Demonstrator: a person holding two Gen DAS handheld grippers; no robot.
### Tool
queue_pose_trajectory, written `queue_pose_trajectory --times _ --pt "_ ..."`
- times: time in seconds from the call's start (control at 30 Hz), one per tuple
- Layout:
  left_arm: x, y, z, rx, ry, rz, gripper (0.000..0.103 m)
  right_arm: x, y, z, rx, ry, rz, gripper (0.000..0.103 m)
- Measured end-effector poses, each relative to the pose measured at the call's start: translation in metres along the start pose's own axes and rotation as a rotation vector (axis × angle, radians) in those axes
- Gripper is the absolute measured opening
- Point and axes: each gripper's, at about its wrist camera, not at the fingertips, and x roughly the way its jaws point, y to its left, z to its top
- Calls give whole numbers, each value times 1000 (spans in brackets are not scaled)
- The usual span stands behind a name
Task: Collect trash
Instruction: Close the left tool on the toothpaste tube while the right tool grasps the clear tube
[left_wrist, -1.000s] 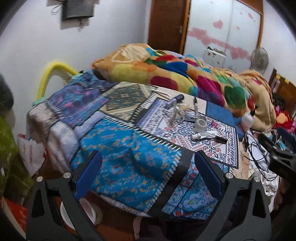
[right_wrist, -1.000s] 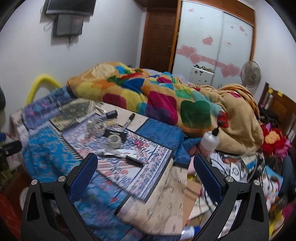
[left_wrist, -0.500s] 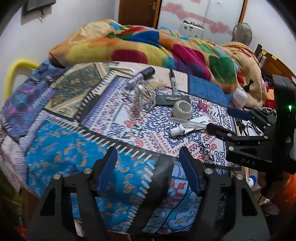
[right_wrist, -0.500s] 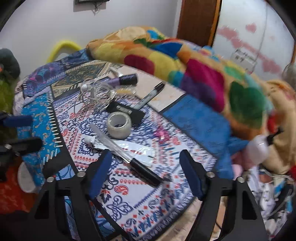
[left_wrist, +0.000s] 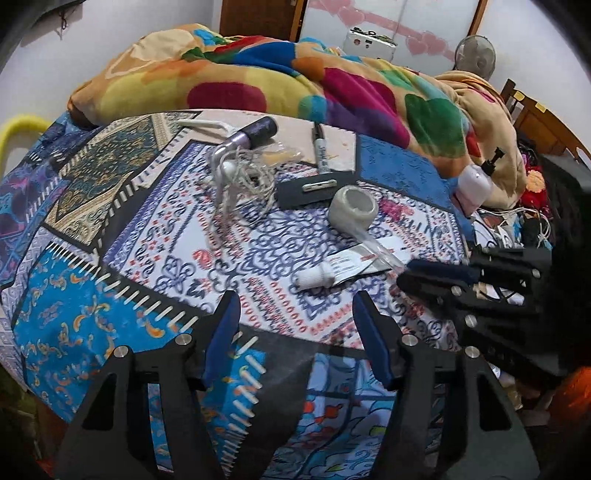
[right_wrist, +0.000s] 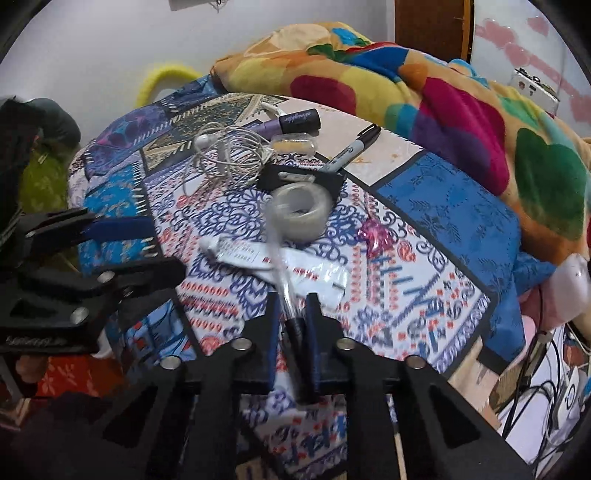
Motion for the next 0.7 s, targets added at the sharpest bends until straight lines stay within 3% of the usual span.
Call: queue_pose_trajectory --times 0.27,0.43,0.53,0.6,0.7 --pt "12 -7 12 -49 -21 40 63 -17 -11 -18 126 -20 -15 9" --pt "23 -8 13 -99 -11 30 52 -22 -15 -29 185 -32 -84 9" --pt "29 -12 10 -107 1 27 36 -21 -14 -29 207 -37 -135 9" --pt "30 -15 8 -110 -16 31 27 -22 -14 -28 223 -50 -136 9" --pt "28 -15 6 -107 -19 15 23 -26 -10 -25 245 -66 -126 10"
